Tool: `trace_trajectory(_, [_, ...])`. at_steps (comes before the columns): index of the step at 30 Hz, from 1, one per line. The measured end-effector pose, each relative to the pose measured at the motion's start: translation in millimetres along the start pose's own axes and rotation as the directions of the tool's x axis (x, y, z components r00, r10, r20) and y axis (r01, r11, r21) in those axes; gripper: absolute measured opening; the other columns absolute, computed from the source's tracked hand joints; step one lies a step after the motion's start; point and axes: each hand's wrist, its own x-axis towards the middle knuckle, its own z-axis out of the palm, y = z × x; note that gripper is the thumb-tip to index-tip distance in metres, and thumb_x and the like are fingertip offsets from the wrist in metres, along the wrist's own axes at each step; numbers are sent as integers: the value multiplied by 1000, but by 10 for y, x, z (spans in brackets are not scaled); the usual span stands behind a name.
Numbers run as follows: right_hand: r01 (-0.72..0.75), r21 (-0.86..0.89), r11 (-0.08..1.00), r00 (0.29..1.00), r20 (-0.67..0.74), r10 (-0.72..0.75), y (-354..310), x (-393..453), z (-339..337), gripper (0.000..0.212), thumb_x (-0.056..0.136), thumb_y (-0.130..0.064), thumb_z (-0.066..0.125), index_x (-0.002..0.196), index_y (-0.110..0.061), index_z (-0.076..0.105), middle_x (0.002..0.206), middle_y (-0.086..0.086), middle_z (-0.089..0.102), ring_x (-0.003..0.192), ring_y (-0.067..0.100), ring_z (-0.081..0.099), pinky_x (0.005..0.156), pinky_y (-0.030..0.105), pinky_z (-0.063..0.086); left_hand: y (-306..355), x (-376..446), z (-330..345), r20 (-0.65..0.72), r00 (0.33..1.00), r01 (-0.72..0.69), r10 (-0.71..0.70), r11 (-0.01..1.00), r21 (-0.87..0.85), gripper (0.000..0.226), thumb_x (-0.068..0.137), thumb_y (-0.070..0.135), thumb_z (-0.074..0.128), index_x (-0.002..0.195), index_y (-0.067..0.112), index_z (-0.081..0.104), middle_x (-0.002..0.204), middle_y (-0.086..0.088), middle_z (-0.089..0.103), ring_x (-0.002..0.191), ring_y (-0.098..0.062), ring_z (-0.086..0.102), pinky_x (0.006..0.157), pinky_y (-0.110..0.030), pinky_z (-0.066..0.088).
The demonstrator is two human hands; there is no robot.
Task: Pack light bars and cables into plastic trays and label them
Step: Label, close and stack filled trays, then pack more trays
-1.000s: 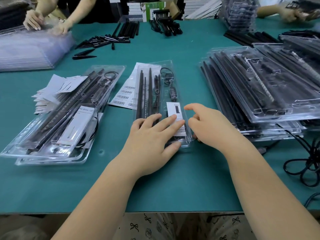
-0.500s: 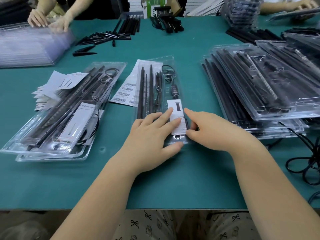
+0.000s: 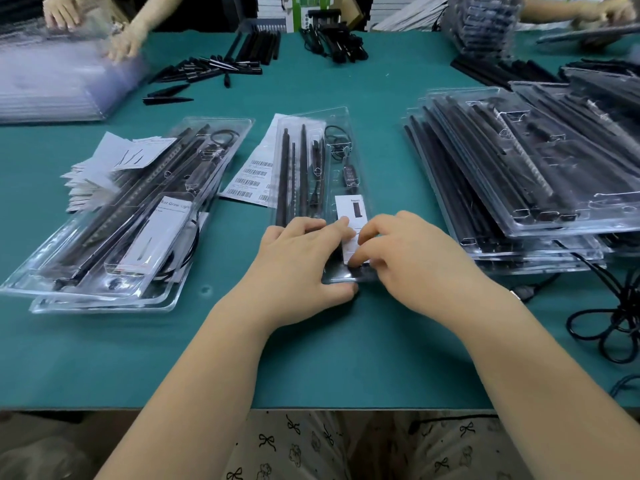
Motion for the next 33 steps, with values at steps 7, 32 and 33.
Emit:
trace_trajectory(7, [-28,0,1000,999,18,28,-19,-20,11,32,93,-18,44,103,-37,69,119,-18,49,87,11,27,82,37,46,8,3,13,9,1000,6,-6,1000,-8,69,78,52,57,141,34,37,147,24,36,130,2,16,92,-20,6])
trace_trajectory(32, [265,-108,958,895,-341,-287,8,-102,244,18,73,-5,55,83,2,68,90,15,66,69,34,57,57,43,52,68,-33,7,-89,995,-45,50,997,58,54,79,30,63,131,30,53,143,12,47,134,-16,38,102,-35,24])
trace_trajectory(33, [258,-112,960,890,-359,-281,20,-103,241,17,70,-4,58,82,2,68,90,15,66,71,35,58,59,43,52,90,-30,8,-94,993,-60,67,995,76,53,78,24,61,130,26,55,139,9,51,130,-19,43,100,-37,29])
